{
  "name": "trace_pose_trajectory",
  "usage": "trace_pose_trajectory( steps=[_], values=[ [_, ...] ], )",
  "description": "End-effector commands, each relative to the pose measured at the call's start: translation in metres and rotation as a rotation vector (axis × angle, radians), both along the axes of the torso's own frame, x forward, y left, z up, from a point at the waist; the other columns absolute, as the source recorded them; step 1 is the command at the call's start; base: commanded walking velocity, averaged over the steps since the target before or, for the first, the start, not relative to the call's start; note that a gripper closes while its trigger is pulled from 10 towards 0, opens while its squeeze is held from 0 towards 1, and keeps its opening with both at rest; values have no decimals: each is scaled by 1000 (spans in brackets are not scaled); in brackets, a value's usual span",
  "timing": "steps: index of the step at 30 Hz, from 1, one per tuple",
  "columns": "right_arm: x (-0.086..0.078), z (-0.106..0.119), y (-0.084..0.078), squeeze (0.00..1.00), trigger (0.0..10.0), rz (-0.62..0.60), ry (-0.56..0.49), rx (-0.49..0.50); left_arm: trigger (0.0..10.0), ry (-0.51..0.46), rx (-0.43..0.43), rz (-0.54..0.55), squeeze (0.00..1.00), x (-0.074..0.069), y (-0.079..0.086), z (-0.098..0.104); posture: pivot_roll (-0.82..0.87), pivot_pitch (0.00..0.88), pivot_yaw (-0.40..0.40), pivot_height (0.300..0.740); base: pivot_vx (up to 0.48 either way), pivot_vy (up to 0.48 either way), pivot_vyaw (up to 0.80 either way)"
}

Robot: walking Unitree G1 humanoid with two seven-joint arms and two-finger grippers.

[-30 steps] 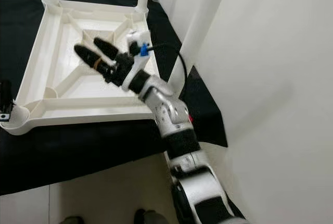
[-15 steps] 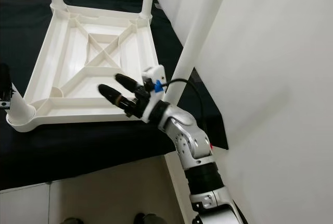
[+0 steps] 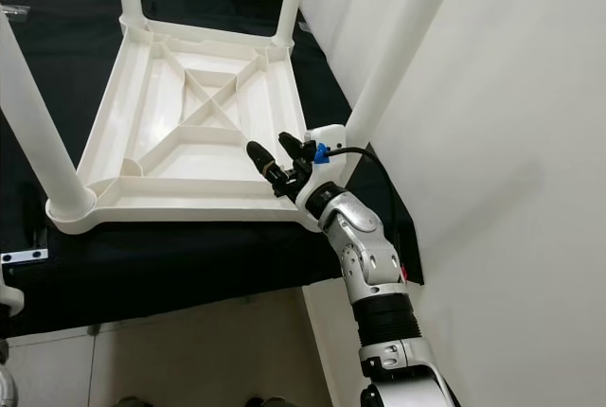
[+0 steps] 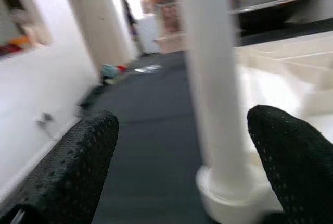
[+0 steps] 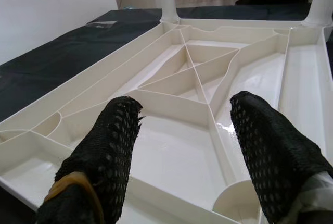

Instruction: Building children table

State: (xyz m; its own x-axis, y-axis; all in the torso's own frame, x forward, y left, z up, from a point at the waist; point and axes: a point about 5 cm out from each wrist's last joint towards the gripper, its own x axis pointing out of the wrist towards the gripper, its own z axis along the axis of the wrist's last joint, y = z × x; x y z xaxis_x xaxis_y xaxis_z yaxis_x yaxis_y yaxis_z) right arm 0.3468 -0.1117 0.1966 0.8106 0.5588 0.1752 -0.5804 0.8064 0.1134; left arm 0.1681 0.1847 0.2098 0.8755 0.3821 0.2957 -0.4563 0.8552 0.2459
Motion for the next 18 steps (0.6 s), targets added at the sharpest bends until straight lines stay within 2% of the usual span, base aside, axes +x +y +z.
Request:
trace_pose_trajectory(
  steps=[1,2,5,6,10,11,14,17,18],
  values=[
    [-3,-5,-1,0,10000,4,16,16,10000,49,-82,-130,0,8,-17,-13,90,112,-166,740,0,0,0],
    [-3,-5,-1,0,10000,4,16,16,10000,49,-82,-130,0,8,-17,-13,90,112,-166,740,0,0,0],
    [-26,-6,11,0,10000,202,47,68,10000,120,-194,-341,0,25,-40,-27,81,113,-149,740,0,0,0],
    [-35,-10,12,0,10000,253,49,47,10000,129,-208,-365,0,28,-42,-28,74,111,-145,740,0,0,0],
    [-40,-12,13,0,10000,279,50,30,10000,132,-215,-376,0,30,-43,-29,74,111,-145,740,0,0,0],
    [-43,-21,6,0,10000,237,50,-23,10000,146,-243,-405,0,32,-45,-31,73,112,-139,740,0,0,0],
    [-47,-43,-31,0,10000,-95,39,-136,10000,184,-322,-506,0,33,-54,-39,53,107,-119,740,0,0,0],
    [-50,-45,-38,0,10000,-160,36,-148,10000,194,-330,-515,0,33,-56,-42,47,107,-116,740,0,0,0],
    [-57,-49,-45,0,10000,-243,37,-155,10000,219,-335,-530,0,32,-60,-48,40,106,-102,740,0,0,0]
  ],
)
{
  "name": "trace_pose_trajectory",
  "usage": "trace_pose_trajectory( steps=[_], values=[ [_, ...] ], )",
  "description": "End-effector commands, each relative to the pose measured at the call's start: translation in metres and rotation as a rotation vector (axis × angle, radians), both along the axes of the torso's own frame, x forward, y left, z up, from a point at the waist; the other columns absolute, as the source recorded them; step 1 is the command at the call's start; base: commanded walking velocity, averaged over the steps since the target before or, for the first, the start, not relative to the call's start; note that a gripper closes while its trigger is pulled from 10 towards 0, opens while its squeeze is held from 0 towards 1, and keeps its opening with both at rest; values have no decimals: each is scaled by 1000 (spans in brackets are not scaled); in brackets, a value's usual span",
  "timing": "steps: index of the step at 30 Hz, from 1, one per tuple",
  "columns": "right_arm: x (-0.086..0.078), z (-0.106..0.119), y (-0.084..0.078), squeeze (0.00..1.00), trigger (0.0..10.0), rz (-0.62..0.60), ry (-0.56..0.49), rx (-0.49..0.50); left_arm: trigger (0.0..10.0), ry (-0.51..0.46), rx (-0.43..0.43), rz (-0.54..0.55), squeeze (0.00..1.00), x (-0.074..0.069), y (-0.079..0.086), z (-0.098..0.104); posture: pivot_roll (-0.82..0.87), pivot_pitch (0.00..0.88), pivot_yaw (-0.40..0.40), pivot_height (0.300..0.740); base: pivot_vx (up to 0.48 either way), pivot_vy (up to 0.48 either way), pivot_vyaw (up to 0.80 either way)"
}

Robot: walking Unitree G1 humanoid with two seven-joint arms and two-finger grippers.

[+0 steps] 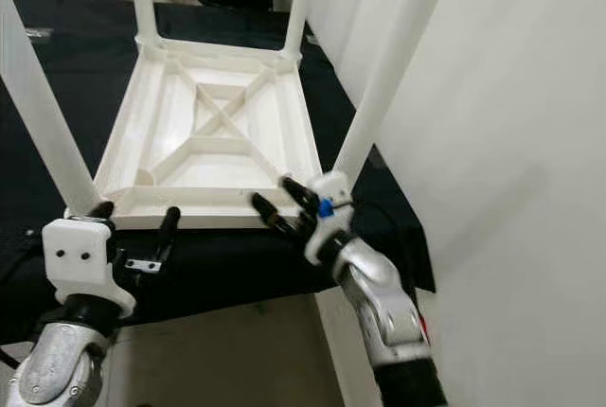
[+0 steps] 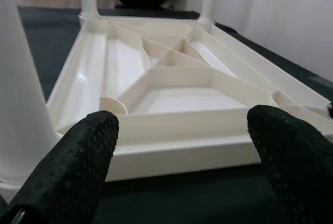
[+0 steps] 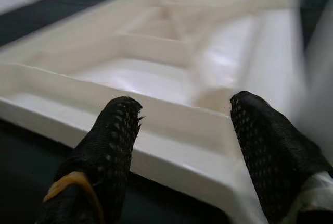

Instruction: Building children table

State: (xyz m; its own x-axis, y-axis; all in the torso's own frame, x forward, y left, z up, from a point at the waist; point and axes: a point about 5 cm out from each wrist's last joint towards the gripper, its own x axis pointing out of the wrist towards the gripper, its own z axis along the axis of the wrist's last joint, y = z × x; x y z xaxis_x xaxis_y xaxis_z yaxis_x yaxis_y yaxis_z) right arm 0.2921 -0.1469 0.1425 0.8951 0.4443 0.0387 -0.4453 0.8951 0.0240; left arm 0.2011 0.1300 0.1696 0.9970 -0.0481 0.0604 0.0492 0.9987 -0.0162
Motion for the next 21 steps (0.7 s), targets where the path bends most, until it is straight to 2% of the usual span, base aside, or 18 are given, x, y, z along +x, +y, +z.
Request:
trace_pose_trajectory(
  steps=[1,5,13,21],
  values=[
    [-6,4,-11,0,10000,-112,-31,-7,10000,43,-21,-48,0,-2,-8,-11,36,105,-99,740,0,0,0],
    [-11,1,-11,0,10000,-131,-6,7,10000,61,-23,-71,0,-2,-11,-17,33,104,-96,740,0,0,0],
    [-16,-4,1,0,10000,-115,2,-2,10000,86,-19,-90,0,-3,-12,-25,39,97,-88,740,0,446,0],
    [-11,2,9,0,10000,-97,-21,7,10000,94,-10,-101,0,-4,-11,-29,47,89,-91,740,-254,411,0]
  ],
)
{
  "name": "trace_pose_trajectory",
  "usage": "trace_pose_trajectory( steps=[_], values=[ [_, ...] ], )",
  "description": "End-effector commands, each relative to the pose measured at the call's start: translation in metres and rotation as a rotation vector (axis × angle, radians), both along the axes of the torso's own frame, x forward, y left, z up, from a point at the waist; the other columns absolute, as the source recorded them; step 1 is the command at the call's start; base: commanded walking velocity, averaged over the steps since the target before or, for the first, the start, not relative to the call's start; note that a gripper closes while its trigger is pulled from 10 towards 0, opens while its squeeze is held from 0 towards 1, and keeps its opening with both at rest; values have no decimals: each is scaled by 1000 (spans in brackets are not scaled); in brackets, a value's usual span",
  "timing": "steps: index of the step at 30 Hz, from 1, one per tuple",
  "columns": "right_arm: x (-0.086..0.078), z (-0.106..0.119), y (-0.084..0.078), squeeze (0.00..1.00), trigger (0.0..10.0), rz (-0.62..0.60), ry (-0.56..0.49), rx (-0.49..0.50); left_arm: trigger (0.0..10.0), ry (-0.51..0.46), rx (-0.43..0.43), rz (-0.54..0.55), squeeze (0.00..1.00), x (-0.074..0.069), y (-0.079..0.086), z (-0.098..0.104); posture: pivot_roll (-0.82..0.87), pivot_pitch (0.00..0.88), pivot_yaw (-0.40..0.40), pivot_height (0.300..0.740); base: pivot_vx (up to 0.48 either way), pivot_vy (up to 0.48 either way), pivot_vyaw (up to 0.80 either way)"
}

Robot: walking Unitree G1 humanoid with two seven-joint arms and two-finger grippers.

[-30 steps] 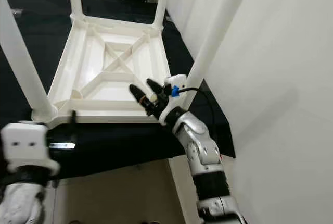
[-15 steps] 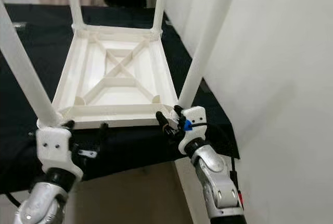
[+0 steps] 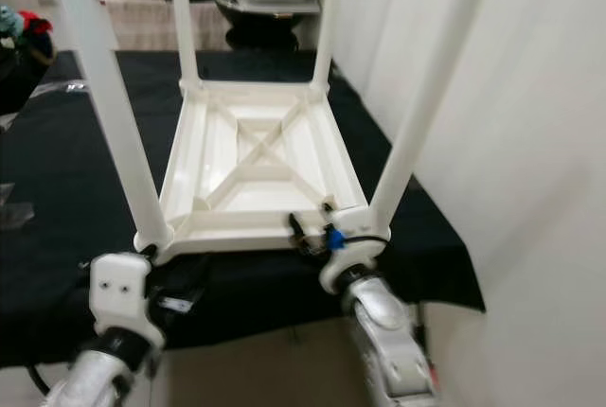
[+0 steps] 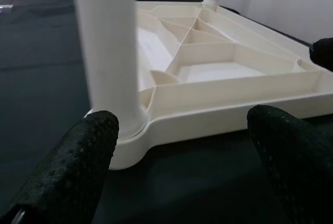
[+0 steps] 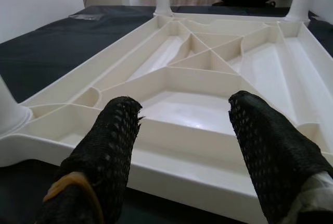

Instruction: Building children table

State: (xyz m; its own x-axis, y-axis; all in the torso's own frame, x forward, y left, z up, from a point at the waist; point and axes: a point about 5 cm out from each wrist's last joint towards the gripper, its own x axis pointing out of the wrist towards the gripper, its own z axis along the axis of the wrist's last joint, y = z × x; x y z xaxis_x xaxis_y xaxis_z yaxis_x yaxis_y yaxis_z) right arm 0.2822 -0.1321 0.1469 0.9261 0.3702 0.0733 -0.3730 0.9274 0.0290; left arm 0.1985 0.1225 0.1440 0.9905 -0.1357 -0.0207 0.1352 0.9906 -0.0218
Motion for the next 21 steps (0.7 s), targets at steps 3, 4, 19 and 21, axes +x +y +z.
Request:
trace_pose_trajectory(
  steps=[3,4,19,21],
  values=[
    [1,0,-8,0,10000,-33,-6,-23,10000,11,-6,-13,0,-1,-3,-4,47,86,-92,740,-256,410,0],
    [1,1,-9,0,10000,-42,-13,-32,10000,10,-6,-13,0,-1,-3,-4,47,85,-90,740,0,439,0],
    [19,22,-14,0,10000,-100,-56,13,10000,-14,-18,37,0,6,2,2,44,109,-93,740,0,243,0],
    [19,22,-14,0,10000,-100,-56,13,10000,-14,-18,37,0,6,2,2,44,109,-93,740,0,0,0]
  ],
)
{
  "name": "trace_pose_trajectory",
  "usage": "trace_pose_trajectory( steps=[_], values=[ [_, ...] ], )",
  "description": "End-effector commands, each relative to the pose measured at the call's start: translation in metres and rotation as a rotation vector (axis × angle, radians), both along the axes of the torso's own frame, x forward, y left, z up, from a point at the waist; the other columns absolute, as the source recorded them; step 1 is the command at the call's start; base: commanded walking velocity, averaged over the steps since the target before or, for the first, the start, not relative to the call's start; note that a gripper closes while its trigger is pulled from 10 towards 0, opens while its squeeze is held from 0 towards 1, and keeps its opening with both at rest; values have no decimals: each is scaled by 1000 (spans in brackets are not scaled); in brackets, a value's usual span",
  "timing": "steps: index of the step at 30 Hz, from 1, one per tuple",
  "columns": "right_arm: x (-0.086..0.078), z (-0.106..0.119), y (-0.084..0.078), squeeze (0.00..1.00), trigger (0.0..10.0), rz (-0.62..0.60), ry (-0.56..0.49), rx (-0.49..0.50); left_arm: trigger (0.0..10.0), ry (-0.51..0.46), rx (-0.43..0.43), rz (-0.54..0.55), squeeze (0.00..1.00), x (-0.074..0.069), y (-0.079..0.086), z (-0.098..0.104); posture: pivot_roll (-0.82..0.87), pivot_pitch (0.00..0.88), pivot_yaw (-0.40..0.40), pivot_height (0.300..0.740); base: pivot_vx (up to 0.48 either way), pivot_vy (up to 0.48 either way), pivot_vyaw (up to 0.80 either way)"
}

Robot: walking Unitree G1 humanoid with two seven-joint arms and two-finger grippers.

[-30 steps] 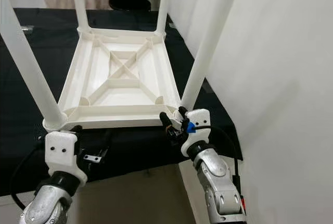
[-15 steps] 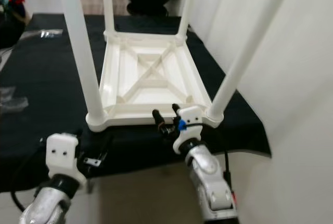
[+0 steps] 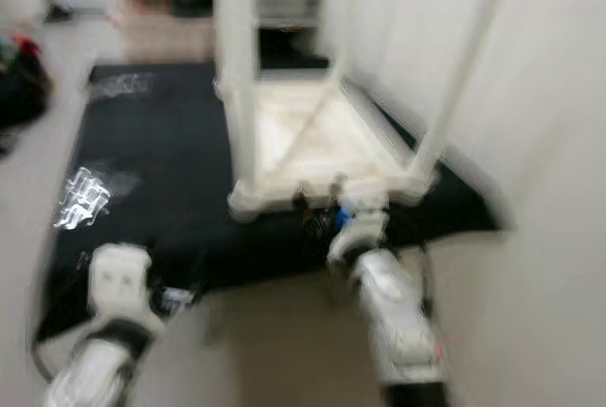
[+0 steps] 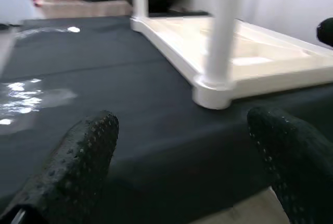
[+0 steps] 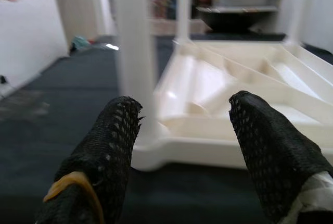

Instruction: Building children table

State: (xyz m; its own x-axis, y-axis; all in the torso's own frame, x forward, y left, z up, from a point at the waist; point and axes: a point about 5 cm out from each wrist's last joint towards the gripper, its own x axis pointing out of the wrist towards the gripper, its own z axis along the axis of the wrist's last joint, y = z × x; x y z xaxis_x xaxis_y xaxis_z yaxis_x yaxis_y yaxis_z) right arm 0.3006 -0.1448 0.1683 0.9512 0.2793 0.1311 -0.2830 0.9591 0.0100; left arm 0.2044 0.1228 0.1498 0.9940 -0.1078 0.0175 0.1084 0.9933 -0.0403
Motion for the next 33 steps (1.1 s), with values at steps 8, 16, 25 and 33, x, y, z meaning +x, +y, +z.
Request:
trace_pose_trajectory(
  steps=[8,16,25,33],
  values=[
    [-3,-2,13,0,10000,56,24,18,10000,5,-6,30,0,3,2,3,51,127,-106,740,0,0,100],
    [-4,-10,18,0,10000,32,58,-6,10000,-11,-22,56,0,4,3,8,49,131,-108,740,0,0,100],
    [13,7,14,1000,10000,-34,27,21,10000,-7,-22,75,0,5,5,10,47,152,-112,740,0,0,0],
    [48,31,42,0,10000,-35,20,50,10000,-41,-19,76,0,11,5,22,54,192,-116,740,0,0,0]
  ],
)
